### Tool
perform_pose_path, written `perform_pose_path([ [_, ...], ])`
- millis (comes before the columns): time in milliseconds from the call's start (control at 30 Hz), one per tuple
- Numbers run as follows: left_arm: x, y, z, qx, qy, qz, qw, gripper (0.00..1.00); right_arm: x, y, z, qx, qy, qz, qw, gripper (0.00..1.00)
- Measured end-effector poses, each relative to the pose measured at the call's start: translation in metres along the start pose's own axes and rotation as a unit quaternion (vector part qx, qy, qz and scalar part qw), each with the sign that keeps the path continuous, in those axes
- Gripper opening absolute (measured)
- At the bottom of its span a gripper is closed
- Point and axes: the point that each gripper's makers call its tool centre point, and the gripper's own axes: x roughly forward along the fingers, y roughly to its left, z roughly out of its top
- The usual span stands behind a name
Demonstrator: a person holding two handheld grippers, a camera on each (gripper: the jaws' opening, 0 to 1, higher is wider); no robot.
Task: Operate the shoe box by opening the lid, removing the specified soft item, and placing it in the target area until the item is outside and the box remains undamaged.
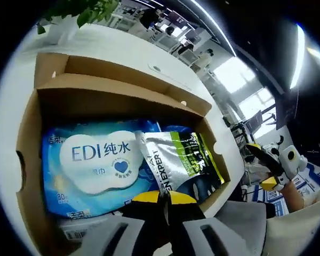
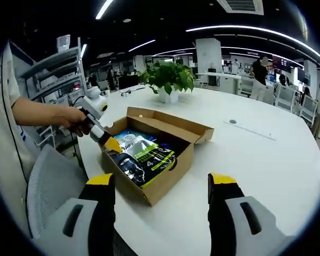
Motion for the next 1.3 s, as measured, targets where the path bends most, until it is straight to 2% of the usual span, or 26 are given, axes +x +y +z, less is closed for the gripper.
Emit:
perform_pose_path([
  [100,0.001,-0.001,-0.001,0.017,0.002,0.004,0.9998,0.00,0.003,0.003,0.000,0.000,0.002,0.006,1.0000,0.65],
  [367,-0.008,-0.004,0.004,0.011,-0.016,0.007,0.9998,0.00,0.015,0.013,0.001,0.000,0.014,0.030,0.9995,0.61],
  [733,-0.028,0.006,0.010,0.006,-0.041,0.015,0.9990,0.00,0.045,0.033,0.006,0.014,0.025,0.070,0.9971,0.56],
  [1033,-0.041,0.018,0.013,0.017,-0.050,0.034,0.9980,0.00,0.074,0.046,0.002,0.018,0.065,0.086,0.9940,0.48],
  [1067,-0.043,0.019,0.014,0.017,-0.052,0.036,0.9978,0.00,0.078,0.047,-0.002,0.023,0.080,0.086,0.9928,0.47],
  [1167,-0.046,0.023,0.014,0.021,-0.054,0.041,0.9975,0.00,0.086,0.050,-0.006,0.029,0.097,0.093,0.9905,0.44],
  [1300,-0.048,0.026,0.014,0.021,-0.059,0.043,0.9971,0.00,0.096,0.053,-0.007,0.025,0.109,0.097,0.9890,0.44],
])
